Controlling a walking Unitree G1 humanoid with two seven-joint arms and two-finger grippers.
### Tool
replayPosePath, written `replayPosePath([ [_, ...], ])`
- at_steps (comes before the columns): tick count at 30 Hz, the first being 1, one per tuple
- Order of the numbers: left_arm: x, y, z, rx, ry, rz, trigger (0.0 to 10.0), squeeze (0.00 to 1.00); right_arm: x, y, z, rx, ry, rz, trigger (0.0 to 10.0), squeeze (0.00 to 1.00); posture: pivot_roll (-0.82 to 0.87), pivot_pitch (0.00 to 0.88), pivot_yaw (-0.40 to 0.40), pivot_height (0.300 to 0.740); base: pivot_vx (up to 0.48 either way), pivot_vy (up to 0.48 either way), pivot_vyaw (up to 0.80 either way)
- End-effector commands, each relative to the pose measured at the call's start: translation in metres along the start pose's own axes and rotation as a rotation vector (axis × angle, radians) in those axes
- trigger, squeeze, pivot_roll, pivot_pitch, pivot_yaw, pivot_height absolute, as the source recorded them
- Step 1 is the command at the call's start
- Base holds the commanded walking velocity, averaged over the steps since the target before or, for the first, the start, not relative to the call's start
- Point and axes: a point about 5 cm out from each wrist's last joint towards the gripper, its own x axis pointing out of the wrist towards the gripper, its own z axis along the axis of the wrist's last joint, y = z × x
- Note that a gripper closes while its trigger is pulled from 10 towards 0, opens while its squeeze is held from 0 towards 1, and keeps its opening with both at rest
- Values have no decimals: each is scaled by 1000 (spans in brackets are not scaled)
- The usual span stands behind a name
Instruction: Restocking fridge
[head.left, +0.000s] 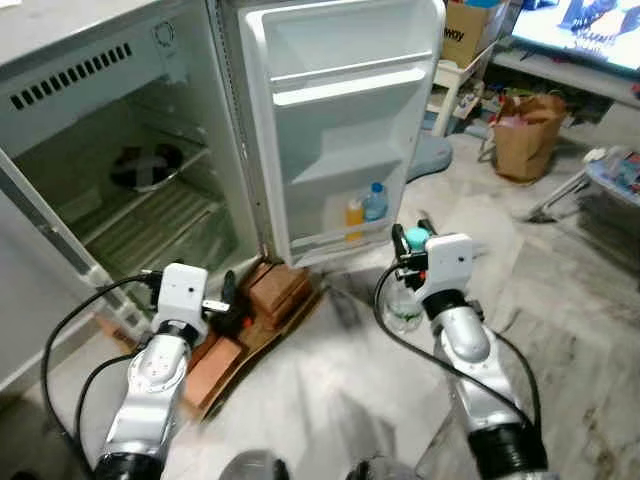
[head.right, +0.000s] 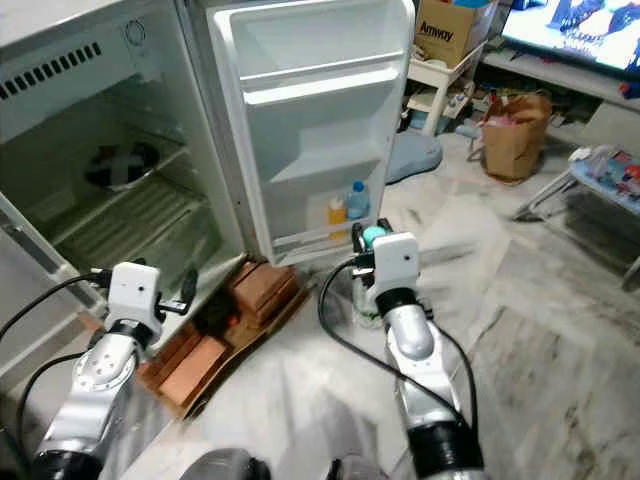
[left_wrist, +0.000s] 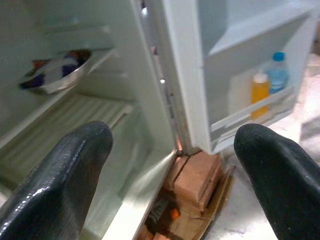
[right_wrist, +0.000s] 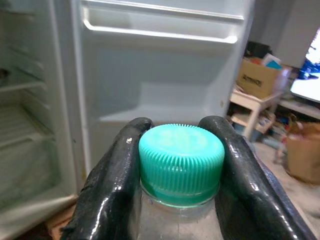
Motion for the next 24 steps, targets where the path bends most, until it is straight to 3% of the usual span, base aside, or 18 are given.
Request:
replayPosePath([
  [1,0,-3,8,4,-46,-35,10000,0,1,-7,4,-10,-17,-31,10000,0,82,59,-7,740,0,0,0],
  [16,-7,-4,5,-40,-33,-95,10000,0,-1,-5,2,-12,-14,-37,10000,0,78,82,1,740,0,0,0],
  [24,-11,-5,3,-58,-20,-91,10000,0,-7,-6,3,-8,-23,-31,10000,0,78,82,-3,740,326,0,0],
])
